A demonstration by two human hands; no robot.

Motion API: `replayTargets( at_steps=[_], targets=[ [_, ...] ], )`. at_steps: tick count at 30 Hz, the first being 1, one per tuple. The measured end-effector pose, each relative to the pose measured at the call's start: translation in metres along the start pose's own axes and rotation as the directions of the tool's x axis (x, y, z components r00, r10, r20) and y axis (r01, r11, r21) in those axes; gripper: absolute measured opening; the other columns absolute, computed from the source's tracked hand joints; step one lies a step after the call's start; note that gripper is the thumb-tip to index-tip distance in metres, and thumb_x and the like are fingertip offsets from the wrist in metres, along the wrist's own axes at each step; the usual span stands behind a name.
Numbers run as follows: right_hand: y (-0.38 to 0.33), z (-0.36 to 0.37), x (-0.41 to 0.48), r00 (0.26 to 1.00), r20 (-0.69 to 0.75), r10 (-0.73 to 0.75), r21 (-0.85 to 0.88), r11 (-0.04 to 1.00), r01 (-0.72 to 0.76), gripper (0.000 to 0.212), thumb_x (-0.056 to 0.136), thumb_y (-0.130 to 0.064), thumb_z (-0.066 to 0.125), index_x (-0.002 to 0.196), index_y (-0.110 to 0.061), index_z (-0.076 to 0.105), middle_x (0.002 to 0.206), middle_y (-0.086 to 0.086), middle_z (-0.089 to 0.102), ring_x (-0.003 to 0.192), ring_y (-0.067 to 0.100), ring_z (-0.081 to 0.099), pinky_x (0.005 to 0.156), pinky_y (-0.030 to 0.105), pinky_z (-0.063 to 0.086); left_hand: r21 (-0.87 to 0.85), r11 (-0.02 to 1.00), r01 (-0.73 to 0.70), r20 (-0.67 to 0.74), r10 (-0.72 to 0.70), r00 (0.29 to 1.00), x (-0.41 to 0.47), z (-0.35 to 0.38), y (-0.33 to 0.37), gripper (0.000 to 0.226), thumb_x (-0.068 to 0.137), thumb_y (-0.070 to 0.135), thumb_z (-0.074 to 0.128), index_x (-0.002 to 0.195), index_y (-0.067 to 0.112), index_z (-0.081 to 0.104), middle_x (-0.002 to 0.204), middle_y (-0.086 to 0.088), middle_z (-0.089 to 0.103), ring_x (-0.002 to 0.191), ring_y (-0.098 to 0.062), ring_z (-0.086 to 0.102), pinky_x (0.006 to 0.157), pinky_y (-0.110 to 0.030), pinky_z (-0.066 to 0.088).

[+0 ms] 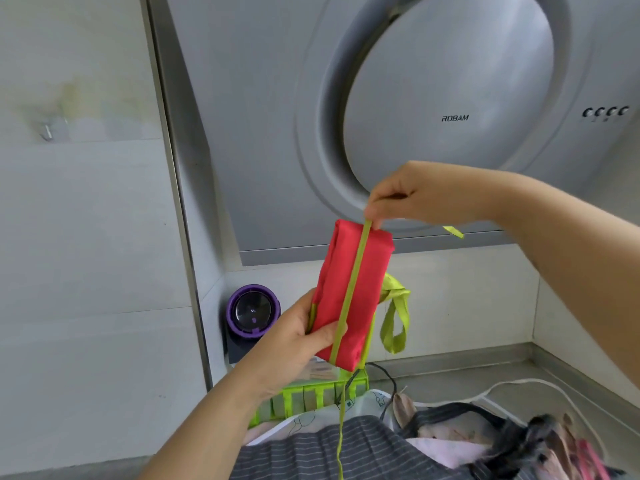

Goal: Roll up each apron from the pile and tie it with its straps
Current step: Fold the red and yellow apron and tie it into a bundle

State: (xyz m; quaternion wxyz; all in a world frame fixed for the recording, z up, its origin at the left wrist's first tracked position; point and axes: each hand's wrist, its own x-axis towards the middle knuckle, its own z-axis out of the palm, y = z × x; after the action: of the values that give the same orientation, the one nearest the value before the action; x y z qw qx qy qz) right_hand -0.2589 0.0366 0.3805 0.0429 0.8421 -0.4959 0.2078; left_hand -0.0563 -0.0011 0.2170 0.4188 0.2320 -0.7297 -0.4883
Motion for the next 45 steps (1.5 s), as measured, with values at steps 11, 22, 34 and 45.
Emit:
replayTargets(
  at_steps=[11, 22, 34, 45],
  targets=[
    [0.01, 0.084, -0.002, 0.997, 0.06, -0.038, 0.937, 0.347, -0.044, 0.03, 0.094, -0.011, 0.05, 0.071, -0.006, 0.069, 0.064, 0.0, 0.068, 0.058, 0.007, 0.063, 0.058, 0.018, 0.052, -0.579, 0.813, 0.063, 0.17, 0.045, 0.984, -0.004, 0.0, 0.007, 0.047, 0.061, 0.021, 0.09, 0.104, 0.015, 0.074, 0.102, -0.007, 0.073, 0.09, -0.019, 0.071, 0.078, -0.033, 0.058],
    [0.004, 0.112, -0.001, 0.997, 0.036, 0.07, 0.833, 0.548, -0.069, 0.024, 0.092, -0.009, 0.054, 0.084, 0.009, 0.067, 0.088, 0.022, 0.064, 0.084, 0.032, 0.057, 0.09, 0.046, 0.052, -0.748, 0.656, 0.098, 0.084, -0.052, 0.995, -0.006, -0.006, 0.001, 0.06, 0.049, 0.014, 0.095, 0.104, 0.005, 0.074, 0.103, -0.015, 0.071, 0.092, -0.026, 0.07, 0.095, -0.045, 0.046],
    [0.021, 0.135, -0.011, 0.963, 0.037, 0.266, 0.938, 0.323, -0.125, 0.032, 0.095, -0.004, 0.049, 0.07, -0.012, 0.068, 0.065, 0.001, 0.06, 0.053, 0.007, 0.05, 0.056, 0.018, 0.041, -0.582, 0.812, 0.045, -0.07, -0.105, 0.992, 0.002, -0.011, 0.002, 0.057, 0.05, 0.025, 0.093, 0.101, 0.01, 0.074, 0.099, -0.009, 0.073, 0.083, -0.018, 0.071, 0.069, -0.03, 0.058],
    [-0.004, 0.198, -0.044, 0.893, 0.437, -0.103, 0.816, 0.462, -0.346, 0.021, 0.092, -0.032, 0.059, 0.111, -0.022, 0.058, 0.101, -0.009, 0.068, 0.105, 0.002, 0.059, 0.103, 0.026, 0.039, -0.456, 0.89, -0.021, -0.312, -0.138, 0.94, 0.018, -0.011, -0.004, 0.039, 0.072, 0.019, 0.061, 0.109, 0.007, 0.065, 0.09, -0.007, 0.072, 0.076, -0.016, 0.068, 0.07, -0.028, 0.055]
  ],
)
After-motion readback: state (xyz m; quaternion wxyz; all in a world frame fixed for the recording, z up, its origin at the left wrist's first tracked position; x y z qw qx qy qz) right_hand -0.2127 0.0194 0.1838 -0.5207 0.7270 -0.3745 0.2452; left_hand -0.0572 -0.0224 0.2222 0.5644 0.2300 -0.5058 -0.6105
